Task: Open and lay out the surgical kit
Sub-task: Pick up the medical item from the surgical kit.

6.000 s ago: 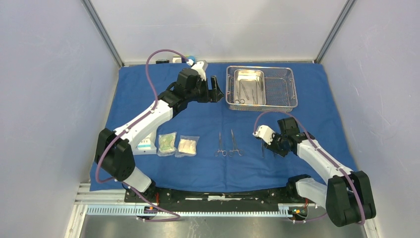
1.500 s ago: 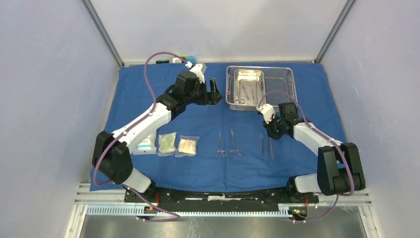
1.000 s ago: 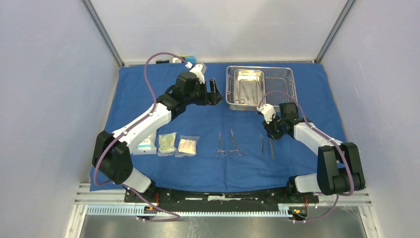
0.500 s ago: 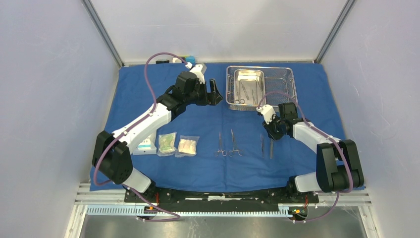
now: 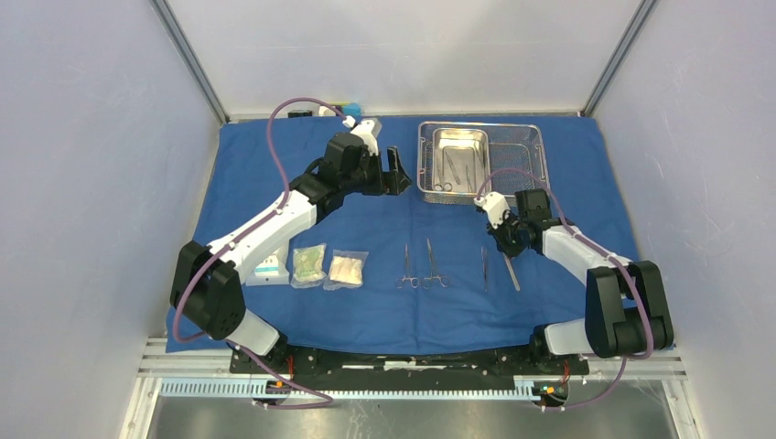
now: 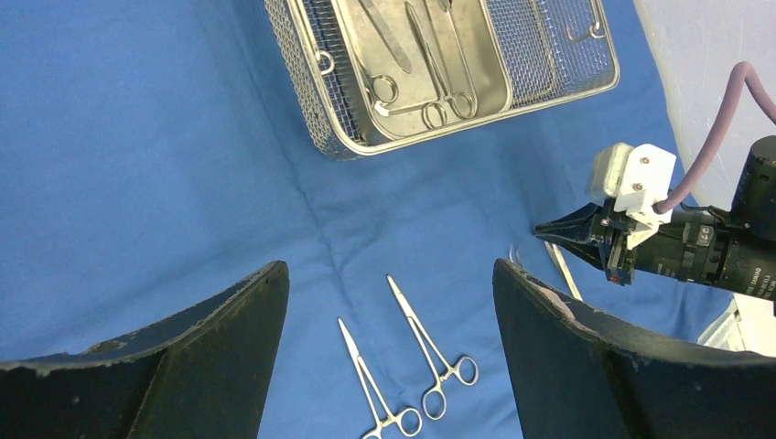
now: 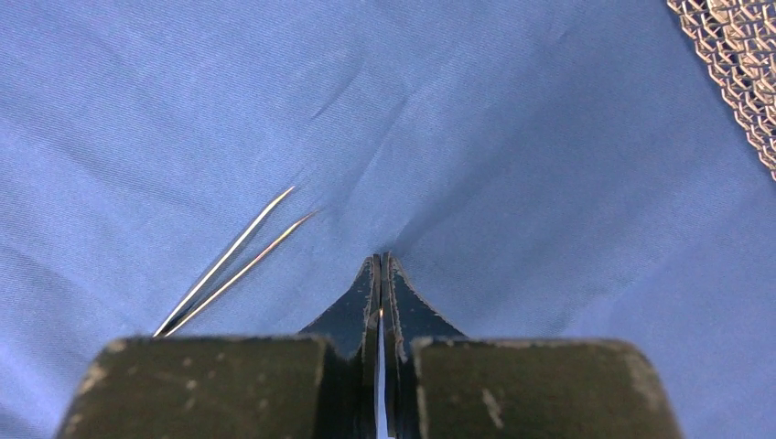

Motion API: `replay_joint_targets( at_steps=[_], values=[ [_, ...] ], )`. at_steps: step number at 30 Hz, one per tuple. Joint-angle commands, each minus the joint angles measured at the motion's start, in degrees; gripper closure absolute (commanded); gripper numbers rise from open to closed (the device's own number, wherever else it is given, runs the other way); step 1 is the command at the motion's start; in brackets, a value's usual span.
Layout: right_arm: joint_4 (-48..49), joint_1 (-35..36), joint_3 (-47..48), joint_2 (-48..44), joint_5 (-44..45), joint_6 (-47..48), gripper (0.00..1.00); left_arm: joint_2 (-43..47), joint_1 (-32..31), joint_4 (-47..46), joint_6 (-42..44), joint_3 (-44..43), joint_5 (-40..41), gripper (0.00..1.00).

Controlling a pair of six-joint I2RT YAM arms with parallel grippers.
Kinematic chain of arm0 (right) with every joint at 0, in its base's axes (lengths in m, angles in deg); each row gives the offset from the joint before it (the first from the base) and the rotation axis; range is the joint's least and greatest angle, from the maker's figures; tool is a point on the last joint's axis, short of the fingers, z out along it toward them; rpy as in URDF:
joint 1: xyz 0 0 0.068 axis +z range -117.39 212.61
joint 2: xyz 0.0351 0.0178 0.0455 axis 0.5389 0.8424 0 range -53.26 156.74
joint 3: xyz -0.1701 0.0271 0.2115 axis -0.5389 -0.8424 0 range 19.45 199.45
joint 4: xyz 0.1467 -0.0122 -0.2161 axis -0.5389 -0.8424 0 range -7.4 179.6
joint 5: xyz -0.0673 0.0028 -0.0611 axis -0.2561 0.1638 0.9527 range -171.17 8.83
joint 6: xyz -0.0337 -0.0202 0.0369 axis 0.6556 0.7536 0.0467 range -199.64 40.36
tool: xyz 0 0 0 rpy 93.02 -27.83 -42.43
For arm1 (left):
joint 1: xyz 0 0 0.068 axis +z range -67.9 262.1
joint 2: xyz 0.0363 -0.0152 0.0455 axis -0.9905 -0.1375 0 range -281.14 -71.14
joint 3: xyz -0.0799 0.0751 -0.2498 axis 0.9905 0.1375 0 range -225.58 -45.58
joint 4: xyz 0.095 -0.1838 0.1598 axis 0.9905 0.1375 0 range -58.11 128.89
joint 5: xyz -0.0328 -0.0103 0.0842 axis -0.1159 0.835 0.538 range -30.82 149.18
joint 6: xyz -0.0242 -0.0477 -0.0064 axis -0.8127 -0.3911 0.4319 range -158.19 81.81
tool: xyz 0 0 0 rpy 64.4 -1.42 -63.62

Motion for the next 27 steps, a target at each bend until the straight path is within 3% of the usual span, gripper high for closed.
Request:
replay_joint_targets(
  at_steps=[1, 8, 14, 27],
  values=[
    [-0.29, -0.26, 0.89, -2.15, -1.29, -0.94, 1.0, 2.05, 0.28, -2.65, 1.71, 0.37, 0.27, 0.12],
    [-0.23, -0.12, 1.11, -1.56, 0.49, -6.97, 1.0, 1.51, 0.29, -2.82, 1.3, 0.39, -0.07, 0.12],
    [-0.94, -0.02, 1.87, -0.01, -2.9, -10.56, 1.0, 1.26, 0.25, -2.86, 1.19, 0.28, -0.23, 0.12],
    [-1.25, -0.17, 3.94, -2.79, -11.62, -8.66, 1.0, 0.99, 0.3, -4.2, 1.98, 1.66, -2.37, 0.12]
  ],
)
